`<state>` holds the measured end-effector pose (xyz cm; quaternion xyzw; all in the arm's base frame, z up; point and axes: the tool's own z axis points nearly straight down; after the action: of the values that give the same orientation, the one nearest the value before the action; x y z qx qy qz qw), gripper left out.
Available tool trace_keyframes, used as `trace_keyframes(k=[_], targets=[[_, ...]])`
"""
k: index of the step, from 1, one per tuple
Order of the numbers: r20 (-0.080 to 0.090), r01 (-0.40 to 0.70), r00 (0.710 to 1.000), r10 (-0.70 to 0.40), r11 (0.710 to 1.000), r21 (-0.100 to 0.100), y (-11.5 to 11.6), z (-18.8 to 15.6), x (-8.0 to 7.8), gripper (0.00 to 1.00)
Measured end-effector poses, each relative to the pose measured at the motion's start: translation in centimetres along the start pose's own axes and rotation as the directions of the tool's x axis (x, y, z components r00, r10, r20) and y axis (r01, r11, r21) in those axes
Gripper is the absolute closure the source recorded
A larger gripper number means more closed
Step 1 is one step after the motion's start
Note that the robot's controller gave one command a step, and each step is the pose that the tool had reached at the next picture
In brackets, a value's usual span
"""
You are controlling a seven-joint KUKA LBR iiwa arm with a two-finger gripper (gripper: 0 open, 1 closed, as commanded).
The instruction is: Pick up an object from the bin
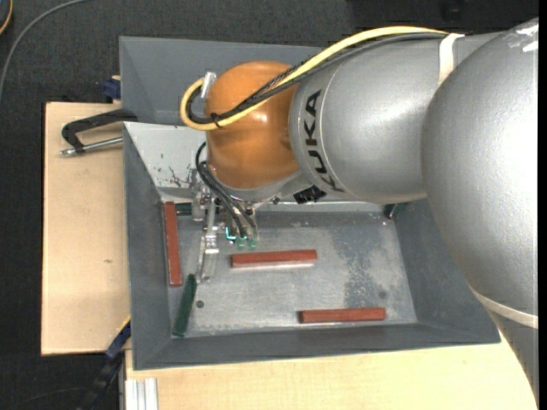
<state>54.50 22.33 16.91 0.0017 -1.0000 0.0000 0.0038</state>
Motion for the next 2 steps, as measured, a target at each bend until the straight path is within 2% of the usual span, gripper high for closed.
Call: trace_keyframes(k=[1,2], targets=[[0.000,0.215,0.977,-0.215,0.977,0.002,-1.5,10.2,2.9,0.00],[0.006,0.502,0.865,-0.502,0.865,0.005,-12.2,9.9,3.1,0.00]])
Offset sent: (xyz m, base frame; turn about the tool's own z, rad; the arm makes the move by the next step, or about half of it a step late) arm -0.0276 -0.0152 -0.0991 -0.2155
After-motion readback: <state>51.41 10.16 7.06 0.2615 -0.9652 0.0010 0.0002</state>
